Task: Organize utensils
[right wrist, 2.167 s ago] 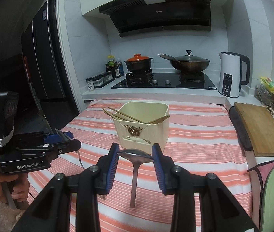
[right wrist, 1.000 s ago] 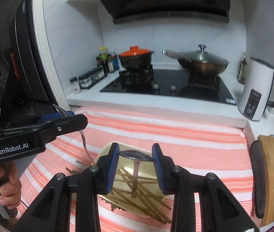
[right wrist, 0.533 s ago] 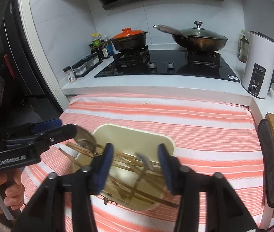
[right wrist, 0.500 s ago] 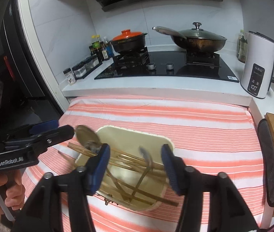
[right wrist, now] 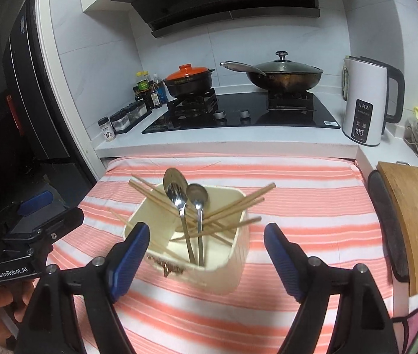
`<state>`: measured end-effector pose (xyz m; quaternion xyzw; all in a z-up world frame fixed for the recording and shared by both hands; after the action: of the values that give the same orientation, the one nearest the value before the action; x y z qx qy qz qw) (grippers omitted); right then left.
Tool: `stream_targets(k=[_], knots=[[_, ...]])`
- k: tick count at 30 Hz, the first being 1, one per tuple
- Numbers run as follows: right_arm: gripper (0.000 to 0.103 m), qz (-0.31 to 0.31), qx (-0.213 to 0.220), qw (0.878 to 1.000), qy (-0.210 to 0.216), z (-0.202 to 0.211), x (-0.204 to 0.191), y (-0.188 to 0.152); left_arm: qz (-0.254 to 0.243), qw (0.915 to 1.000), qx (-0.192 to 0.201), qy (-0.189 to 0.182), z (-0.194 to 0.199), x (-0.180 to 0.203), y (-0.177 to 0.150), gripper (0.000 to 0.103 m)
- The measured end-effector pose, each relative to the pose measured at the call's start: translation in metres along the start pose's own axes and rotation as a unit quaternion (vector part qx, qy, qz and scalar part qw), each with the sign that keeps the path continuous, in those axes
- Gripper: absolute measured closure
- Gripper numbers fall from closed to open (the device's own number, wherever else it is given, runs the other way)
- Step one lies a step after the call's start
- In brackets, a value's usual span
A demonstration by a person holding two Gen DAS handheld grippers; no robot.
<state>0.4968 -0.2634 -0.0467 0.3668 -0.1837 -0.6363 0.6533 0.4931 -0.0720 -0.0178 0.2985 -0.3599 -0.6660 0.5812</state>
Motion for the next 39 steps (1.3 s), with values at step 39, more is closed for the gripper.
stream_targets(k=[39], knots=[[0.000,0.047,0.050,0.996,-0.048,0.193,-0.078,-0.087,0.047,0.9974,0.004,0.055,0.198,-0.009,-0.074,0.000]])
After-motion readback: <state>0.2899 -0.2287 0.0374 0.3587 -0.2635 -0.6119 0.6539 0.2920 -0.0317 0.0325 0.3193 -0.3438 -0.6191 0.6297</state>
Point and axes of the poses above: each gripper's, at about its wrist camera, not at the fingertips, and z roughly against the way its jaws point, x to its right, y to its top, the point moved 3 cm from there along -z, roughly the way its jaws point
